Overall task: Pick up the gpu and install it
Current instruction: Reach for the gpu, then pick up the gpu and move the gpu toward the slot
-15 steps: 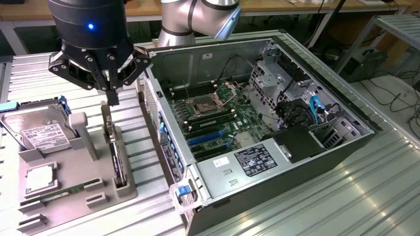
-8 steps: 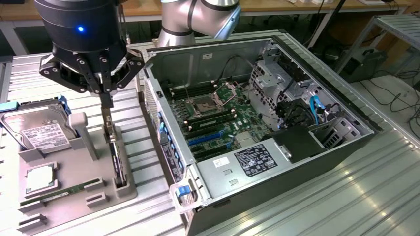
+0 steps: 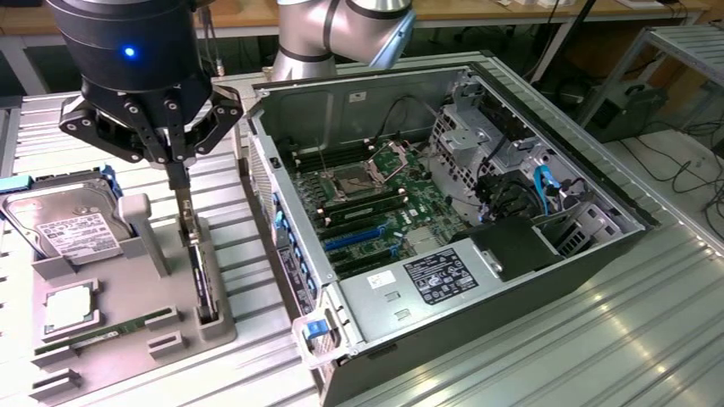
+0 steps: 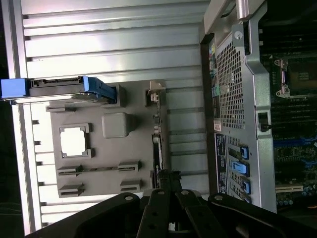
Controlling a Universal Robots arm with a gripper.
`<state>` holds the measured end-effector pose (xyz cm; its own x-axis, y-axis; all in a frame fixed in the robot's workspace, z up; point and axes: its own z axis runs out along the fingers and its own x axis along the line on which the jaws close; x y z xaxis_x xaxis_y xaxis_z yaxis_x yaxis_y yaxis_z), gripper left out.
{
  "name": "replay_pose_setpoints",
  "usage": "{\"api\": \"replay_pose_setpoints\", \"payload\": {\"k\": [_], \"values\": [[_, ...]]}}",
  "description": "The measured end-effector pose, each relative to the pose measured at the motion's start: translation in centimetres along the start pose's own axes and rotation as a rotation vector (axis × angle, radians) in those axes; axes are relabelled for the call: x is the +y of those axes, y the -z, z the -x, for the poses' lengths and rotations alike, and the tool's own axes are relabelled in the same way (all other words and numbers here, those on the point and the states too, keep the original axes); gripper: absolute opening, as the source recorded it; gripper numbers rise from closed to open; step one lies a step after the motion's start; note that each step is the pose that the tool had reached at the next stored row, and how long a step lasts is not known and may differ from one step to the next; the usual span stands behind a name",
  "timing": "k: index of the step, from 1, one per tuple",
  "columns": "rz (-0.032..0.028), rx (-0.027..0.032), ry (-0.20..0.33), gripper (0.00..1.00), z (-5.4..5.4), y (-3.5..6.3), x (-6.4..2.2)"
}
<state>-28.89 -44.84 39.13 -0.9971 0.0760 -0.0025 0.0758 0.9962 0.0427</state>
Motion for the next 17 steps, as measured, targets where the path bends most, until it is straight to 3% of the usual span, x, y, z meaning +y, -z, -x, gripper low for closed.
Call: {"api": "replay_pose_setpoints", "payload": {"k": [13, 15, 17], "values": [[0.0000, 0.0000, 0.000, 0.11, -0.01, 0.00, 0.00], [0.0000, 0.0000, 0.000, 0.17, -0.01, 0.00, 0.00], [0.0000, 0.0000, 0.000, 0.30, -0.01, 0.00, -0.01]]}}
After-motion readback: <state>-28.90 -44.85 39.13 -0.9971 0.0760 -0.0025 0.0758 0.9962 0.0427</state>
